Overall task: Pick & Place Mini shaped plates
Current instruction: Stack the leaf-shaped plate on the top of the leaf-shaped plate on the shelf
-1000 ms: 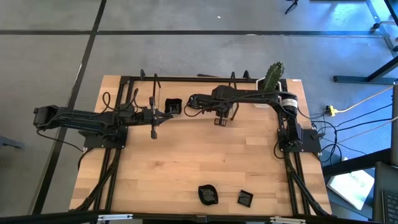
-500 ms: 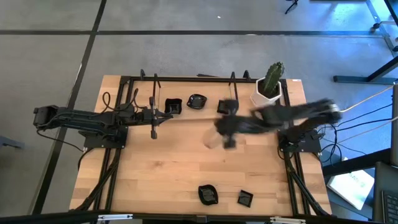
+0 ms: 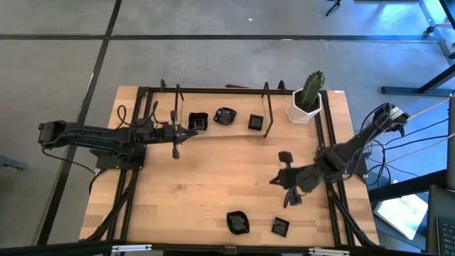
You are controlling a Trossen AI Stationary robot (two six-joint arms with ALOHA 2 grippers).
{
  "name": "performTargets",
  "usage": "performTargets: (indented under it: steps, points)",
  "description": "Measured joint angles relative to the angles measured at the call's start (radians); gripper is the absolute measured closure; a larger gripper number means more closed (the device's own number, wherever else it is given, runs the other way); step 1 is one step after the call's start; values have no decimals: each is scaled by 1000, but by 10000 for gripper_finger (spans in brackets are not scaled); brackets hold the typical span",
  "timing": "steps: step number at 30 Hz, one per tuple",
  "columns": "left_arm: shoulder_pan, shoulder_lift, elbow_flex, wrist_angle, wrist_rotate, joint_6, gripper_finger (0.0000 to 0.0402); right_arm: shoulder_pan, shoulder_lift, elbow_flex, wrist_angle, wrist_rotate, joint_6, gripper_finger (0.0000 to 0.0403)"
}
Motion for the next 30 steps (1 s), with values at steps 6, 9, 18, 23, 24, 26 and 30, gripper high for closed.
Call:
performTargets:
  steps: [6, 9, 18, 23, 24, 26, 30]
  points:
    - [0, 0, 0, -26, 0, 24, 397, 106, 35, -87, 27, -52, 113, 395]
    - [0, 0, 0, -44, 0, 33, 397, 163, 36, -129, 96, 1, 83, 399]
    - [0, 0, 0, -50, 0, -23, 394, 259, -102, -304, 463, 244, -207, 396]
    - [0, 0, 0, -50, -1, 7, 394, 211, -247, -408, 492, 239, -198, 396]
    - [0, 0, 0, -47, 0, 1, 395, 201, -274, -434, 515, 238, -199, 396]
    - [-5, 4, 0, -43, 8, -12, 398, 181, -321, -485, 576, 212, -212, 397]
    - [-99, 103, 31, -49, 74, -20, 399, 143, -381, -547, 635, 179, -281, 398]
